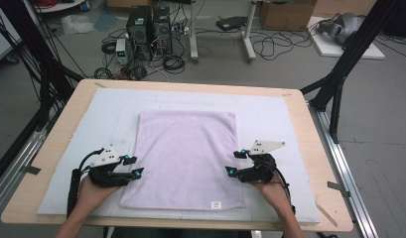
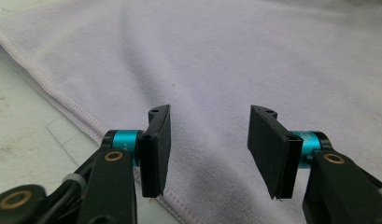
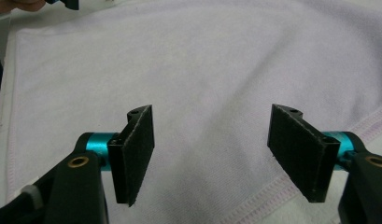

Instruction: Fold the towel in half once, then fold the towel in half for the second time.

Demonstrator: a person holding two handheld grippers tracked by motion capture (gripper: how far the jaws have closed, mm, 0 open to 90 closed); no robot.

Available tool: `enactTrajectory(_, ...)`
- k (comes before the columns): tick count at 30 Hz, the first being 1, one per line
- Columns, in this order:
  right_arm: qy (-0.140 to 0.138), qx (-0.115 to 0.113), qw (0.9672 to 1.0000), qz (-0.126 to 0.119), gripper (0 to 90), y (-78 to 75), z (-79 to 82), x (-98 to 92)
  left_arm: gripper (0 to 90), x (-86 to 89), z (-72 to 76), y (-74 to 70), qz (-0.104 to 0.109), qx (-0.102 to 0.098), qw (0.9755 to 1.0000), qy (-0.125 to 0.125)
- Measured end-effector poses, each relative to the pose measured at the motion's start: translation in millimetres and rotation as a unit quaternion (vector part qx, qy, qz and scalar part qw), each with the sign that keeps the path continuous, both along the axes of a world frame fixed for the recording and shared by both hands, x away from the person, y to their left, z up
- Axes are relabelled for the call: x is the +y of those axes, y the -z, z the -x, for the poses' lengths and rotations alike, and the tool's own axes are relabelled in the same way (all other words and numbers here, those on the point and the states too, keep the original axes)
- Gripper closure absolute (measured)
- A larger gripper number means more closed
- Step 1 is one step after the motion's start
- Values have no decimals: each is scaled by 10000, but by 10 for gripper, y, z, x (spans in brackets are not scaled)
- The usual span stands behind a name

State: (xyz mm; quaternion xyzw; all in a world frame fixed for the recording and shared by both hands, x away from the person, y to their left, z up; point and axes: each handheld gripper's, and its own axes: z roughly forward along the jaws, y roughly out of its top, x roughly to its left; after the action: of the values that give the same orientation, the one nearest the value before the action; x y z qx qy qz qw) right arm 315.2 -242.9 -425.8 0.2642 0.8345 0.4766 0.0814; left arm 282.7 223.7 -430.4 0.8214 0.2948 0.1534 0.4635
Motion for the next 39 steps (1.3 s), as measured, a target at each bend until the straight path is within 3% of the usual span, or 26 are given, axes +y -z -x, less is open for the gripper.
enactTrajectory(12,9,-16,10000,75,275,-3,-13,15,468,17,-8,-26,49,-47,10000,-73)
enactTrajectory(19,-78,20,9999,106,276,-31,-71,39,449,58,-100,-90,-35,-88,9998,-160)
enactTrajectory(23,-64,96,9995,295,277,-63,-230,44,448,71,-245,-167,3,-108,9997,-230)
enactTrajectory(31,146,117,9994,307,277,-250,-671,-7,463,48,-656,-347,128,-63,9989,-437)
enactTrajectory(33,184,139,9993,292,275,-310,-790,-5,476,52,-762,-401,41,-80,9987,-501)
enactTrajectory(39,283,102,9989,361,260,-472,-1071,13,514,97,-1042,-564,76,-136,9976,-674)
